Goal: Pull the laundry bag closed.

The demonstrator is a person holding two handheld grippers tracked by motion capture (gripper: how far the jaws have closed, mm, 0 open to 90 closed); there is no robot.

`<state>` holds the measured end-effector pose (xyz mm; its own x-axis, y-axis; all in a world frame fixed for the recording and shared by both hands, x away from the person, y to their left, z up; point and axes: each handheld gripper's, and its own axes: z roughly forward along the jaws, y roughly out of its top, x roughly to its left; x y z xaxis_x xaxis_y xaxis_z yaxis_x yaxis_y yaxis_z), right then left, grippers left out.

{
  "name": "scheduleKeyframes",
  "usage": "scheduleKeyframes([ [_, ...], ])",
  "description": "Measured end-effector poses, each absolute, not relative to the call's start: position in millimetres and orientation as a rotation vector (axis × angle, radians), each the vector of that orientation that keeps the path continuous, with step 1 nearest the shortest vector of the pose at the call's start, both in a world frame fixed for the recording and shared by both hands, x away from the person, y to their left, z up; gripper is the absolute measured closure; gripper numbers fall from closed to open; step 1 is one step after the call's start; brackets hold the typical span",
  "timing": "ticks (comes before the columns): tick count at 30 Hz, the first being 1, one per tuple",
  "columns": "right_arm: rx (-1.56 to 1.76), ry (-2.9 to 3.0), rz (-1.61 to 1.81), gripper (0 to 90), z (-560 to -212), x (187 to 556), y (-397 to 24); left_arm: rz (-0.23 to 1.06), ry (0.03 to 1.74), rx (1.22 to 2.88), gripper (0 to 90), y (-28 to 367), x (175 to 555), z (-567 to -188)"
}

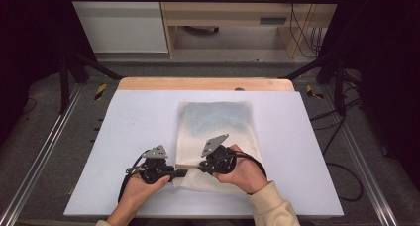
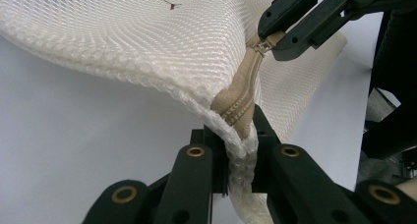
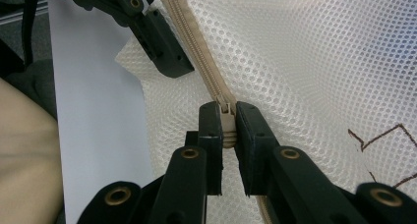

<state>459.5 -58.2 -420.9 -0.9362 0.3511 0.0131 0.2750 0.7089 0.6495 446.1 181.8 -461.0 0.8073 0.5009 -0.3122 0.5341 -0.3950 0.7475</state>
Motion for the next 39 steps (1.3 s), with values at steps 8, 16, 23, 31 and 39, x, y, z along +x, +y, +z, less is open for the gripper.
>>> scheduleKeyframes([
  [8,0.536,2.795,1.039,82.1,-424.1,460.8,-65.1,-0.036,0.764,2.063,82.5,181.0,444.5,-460.5],
  [16,0.555,2.790,1.043,82.1,-424.7,459.4,-70.1,-0.033,0.757,2.069,82.4,178.8,444.1,-461.2],
  [23,0.561,2.780,1.043,82.1,-423.3,459.0,-75.7,-0.037,0.758,2.064,82.3,179.6,444.4,-461.5],
  [31,0.579,2.773,1.038,82.1,-423.5,457.8,-81.3,-0.036,0.755,2.067,82.2,179.1,444.2,-461.9],
  [39,0.587,2.761,1.049,82.1,-421.5,456.7,-86.8,-0.034,0.754,2.062,82.2,179.1,444.3,-461.2],
])
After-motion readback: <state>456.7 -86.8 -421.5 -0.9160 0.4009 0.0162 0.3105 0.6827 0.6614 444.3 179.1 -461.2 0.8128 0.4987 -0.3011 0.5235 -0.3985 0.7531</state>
